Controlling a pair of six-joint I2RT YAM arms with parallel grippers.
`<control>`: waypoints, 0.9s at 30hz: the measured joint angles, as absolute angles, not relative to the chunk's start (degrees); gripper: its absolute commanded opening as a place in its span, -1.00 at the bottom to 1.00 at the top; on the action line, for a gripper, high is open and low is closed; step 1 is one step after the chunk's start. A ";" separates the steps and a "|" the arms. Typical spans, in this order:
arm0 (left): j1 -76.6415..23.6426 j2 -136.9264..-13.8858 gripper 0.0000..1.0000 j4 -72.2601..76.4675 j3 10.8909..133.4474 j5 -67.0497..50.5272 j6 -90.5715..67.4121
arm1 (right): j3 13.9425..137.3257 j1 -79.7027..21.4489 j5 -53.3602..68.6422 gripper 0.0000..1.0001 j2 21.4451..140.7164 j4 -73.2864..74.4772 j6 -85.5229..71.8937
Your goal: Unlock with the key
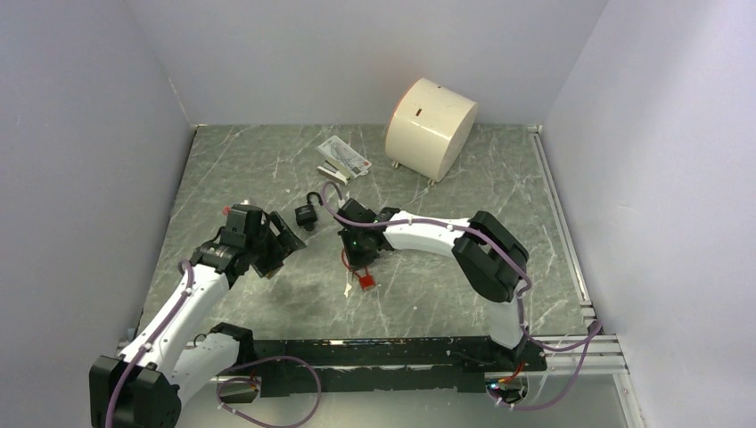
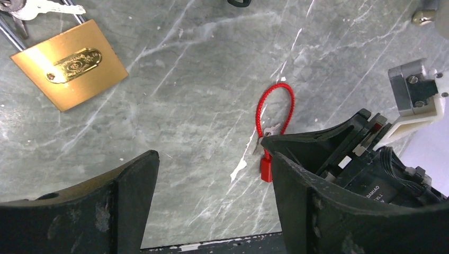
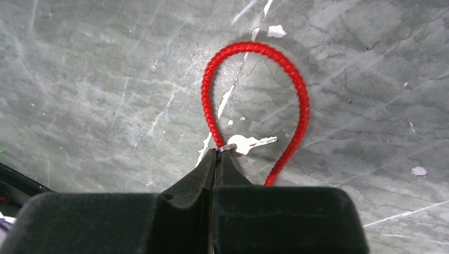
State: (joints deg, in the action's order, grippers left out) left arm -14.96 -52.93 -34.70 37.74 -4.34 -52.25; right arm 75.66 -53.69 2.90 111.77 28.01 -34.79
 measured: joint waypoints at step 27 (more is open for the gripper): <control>-15.11 -54.59 0.02 12.75 34.11 -45.74 -70.89 | 45.56 -36.93 29.12 -1.00 73.34 -26.26 -68.99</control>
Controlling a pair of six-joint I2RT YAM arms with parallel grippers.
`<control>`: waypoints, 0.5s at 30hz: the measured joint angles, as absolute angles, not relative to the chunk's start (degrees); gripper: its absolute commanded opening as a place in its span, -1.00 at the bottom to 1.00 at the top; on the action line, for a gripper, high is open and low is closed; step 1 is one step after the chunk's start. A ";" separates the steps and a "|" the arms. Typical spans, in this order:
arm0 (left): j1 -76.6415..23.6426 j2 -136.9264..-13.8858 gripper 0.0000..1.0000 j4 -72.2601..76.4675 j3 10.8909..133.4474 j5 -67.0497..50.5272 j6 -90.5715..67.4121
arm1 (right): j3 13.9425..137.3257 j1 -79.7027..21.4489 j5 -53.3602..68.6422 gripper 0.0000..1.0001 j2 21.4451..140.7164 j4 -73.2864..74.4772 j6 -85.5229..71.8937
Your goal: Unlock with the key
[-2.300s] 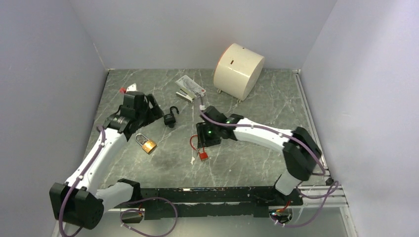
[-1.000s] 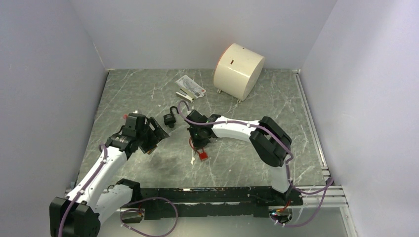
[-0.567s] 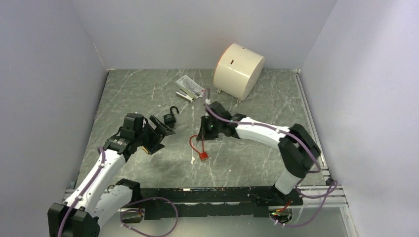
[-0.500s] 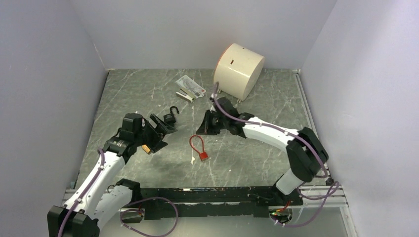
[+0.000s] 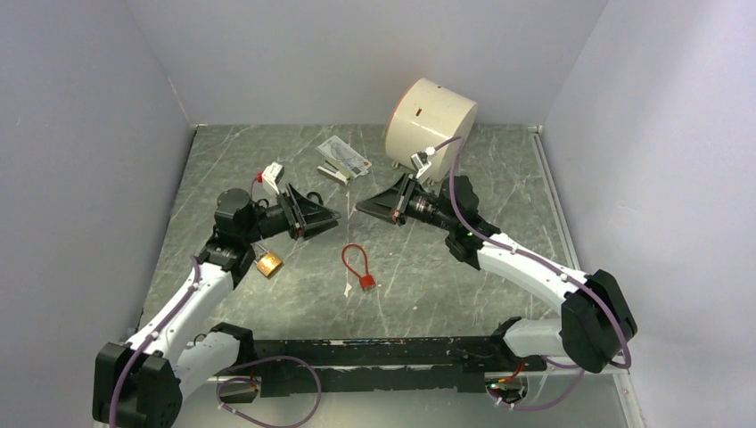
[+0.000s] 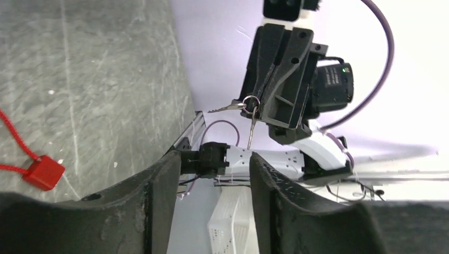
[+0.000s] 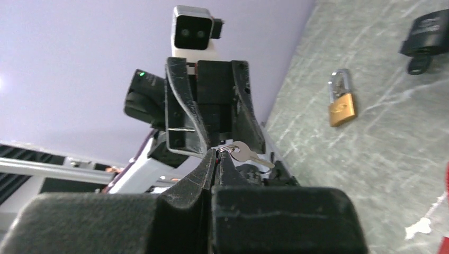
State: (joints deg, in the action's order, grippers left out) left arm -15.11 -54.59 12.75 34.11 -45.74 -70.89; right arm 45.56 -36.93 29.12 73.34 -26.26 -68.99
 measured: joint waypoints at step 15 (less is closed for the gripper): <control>-22.50 -61.39 -0.23 30.98 35.40 -50.46 -77.80 | 44.97 -35.35 32.36 -1.00 72.64 -32.60 -75.48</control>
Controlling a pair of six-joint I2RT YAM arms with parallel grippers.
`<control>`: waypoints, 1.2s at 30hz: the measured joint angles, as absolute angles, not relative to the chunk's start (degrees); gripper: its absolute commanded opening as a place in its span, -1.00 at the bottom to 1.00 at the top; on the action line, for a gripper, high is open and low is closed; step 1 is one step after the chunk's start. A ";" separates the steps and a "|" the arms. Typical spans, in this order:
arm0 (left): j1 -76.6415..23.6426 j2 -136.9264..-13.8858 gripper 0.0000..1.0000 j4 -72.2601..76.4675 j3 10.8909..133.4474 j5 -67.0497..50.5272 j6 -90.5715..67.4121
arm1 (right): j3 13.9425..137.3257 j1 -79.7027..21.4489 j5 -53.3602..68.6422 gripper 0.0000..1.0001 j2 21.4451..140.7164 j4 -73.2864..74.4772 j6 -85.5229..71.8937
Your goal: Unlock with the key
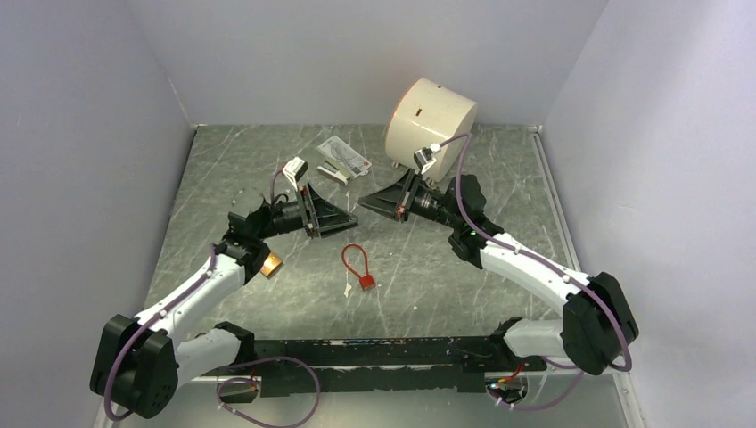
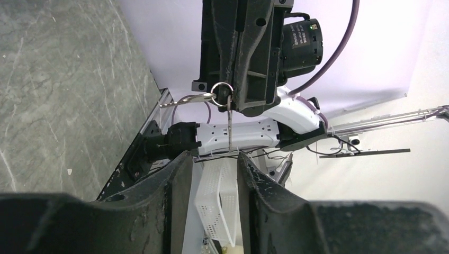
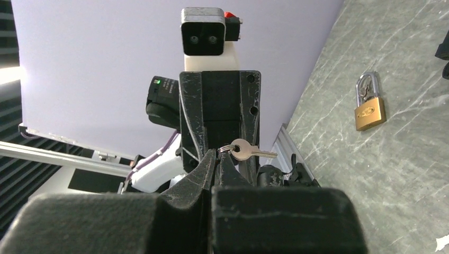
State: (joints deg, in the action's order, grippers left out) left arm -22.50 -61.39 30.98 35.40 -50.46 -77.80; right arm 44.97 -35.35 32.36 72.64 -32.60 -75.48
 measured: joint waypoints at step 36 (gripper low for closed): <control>-24.25 -67.02 -0.94 36.47 37.21 -47.35 -81.47 | 44.97 -33.39 36.07 -1.00 70.81 -25.74 -69.38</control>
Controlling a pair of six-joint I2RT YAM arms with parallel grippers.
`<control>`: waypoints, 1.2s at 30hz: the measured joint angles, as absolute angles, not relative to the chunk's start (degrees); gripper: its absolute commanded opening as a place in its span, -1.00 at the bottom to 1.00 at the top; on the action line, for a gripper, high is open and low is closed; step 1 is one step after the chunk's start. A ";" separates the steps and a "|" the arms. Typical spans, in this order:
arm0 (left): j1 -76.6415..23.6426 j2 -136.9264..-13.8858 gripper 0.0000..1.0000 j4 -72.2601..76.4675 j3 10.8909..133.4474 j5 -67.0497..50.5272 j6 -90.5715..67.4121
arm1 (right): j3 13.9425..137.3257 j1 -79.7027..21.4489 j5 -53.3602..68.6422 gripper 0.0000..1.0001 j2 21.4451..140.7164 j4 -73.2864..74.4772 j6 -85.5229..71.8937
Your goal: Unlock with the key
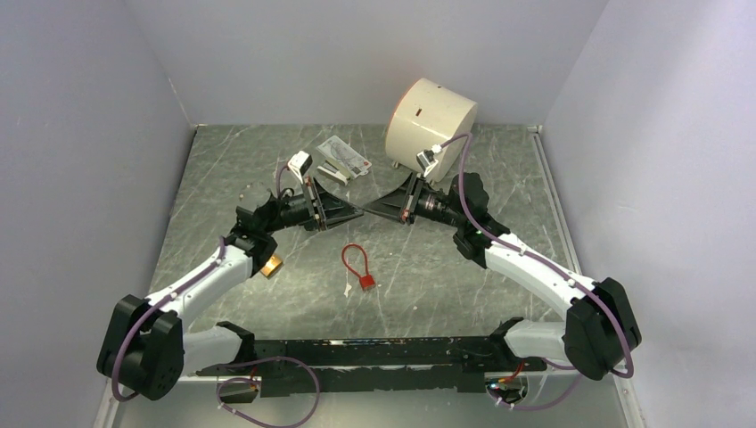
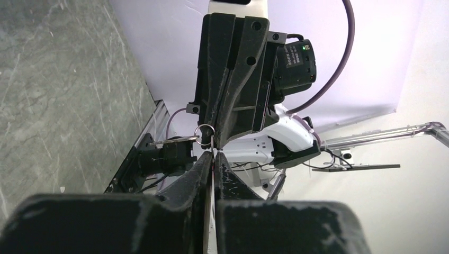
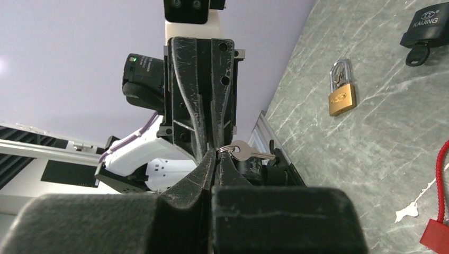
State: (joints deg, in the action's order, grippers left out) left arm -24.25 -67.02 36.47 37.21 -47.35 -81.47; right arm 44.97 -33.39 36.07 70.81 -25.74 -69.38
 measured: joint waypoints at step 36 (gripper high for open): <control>-37.98 -59.35 -0.95 -25.30 62.98 -27.07 30.55 | 57.91 -31.94 48.10 0.36 69.71 -12.03 -52.97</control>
